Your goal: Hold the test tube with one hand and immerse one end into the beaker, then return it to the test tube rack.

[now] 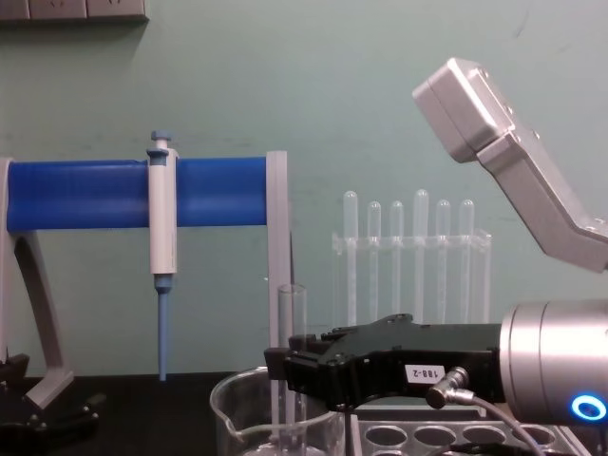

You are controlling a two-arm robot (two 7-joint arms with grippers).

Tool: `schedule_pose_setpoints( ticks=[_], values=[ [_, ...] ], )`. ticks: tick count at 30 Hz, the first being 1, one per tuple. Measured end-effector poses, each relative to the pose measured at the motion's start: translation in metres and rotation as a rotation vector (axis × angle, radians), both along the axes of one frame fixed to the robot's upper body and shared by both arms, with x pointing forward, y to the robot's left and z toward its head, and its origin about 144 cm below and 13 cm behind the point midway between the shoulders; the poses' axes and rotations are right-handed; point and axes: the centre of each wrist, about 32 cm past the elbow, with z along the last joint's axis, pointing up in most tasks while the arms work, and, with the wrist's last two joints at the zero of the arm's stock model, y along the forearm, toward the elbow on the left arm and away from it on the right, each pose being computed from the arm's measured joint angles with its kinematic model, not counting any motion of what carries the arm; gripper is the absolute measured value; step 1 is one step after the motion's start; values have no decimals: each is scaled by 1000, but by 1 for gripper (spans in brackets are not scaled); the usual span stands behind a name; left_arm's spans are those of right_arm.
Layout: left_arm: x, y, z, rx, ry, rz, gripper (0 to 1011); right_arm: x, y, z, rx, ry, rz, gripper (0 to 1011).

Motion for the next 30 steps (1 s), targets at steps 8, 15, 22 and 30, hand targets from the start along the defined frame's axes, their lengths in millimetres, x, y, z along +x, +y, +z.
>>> schedule_pose_setpoints(
  ticks=[8, 15, 22, 30],
  values=[
    [0, 0, 0, 0, 0, 0, 1000, 0, 0, 0, 0, 0, 0, 241],
    [0, 0, 0, 0, 0, 0, 1000, 0, 0, 0, 0, 0, 0, 239],
    [0, 0, 0, 0, 0, 0, 1000, 0, 0, 0, 0, 0, 0, 241],
    [0, 0, 0, 0, 0, 0, 1000, 0, 0, 0, 0, 0, 0, 239]
  ],
)
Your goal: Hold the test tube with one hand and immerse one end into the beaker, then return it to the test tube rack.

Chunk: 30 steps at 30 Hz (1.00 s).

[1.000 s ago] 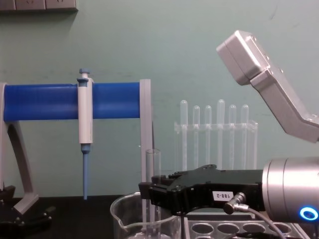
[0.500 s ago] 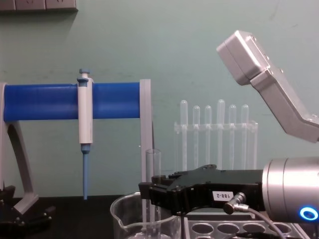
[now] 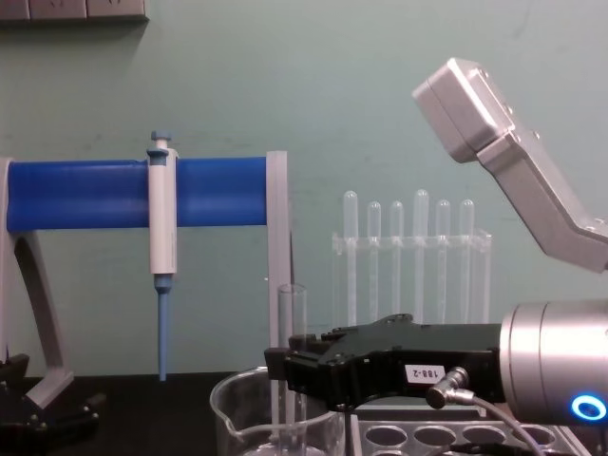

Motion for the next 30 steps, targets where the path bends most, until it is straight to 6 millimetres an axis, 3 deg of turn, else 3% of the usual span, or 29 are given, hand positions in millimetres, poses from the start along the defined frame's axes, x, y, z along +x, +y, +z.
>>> schedule_pose_setpoints(
  ticks=[30],
  values=[
    [0, 0, 0, 0, 0, 0, 1000, 0, 0, 0, 0, 0, 0, 239]
  ],
)
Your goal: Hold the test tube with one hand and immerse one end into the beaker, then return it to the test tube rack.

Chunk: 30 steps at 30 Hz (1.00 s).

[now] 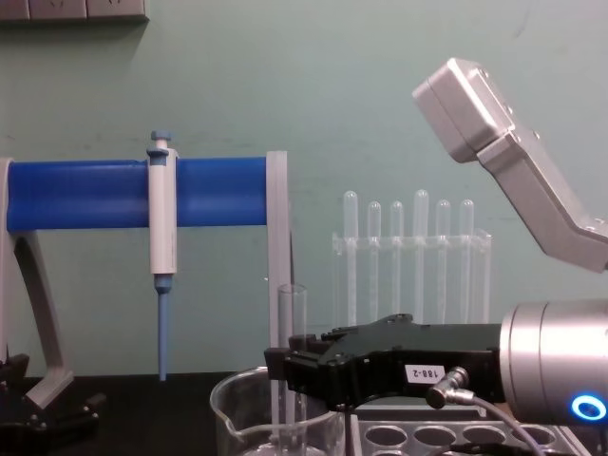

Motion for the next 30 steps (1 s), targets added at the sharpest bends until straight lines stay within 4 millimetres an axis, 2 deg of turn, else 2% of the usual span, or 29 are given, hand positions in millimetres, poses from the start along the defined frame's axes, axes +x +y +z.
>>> schedule_pose_setpoints(
  ticks=[30],
  values=[
    [0, 0, 0, 0, 0, 0, 1000, 0, 0, 0, 0, 0, 0, 241]
  ],
)
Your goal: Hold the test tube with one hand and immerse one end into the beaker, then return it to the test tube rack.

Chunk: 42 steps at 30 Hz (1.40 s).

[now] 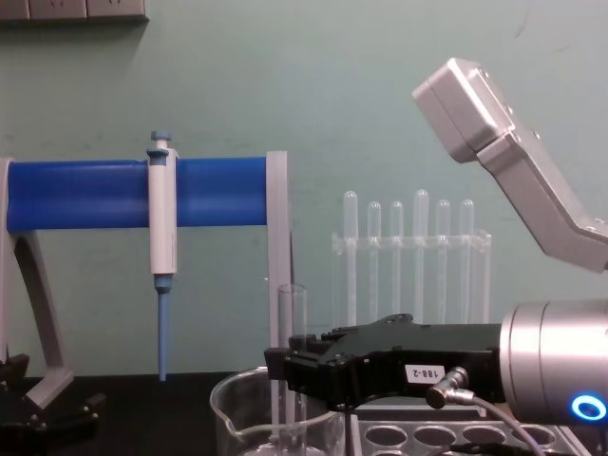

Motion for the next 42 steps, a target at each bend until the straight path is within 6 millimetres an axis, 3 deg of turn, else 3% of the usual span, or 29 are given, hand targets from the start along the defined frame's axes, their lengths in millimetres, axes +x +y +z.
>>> schedule_pose_setpoints(
  ticks=[13, 28, 42],
  values=[
    [0, 0, 0, 0, 0, 0, 1000, 1, 1, 8, -4, -26, 0, 239],
    [0, 0, 0, 0, 0, 0, 1000, -6, 2, 65, 6, -146, 21, 239],
    [0, 0, 0, 0, 0, 0, 1000, -36, -30, 106, 38, -163, -9, 241]
  ],
)
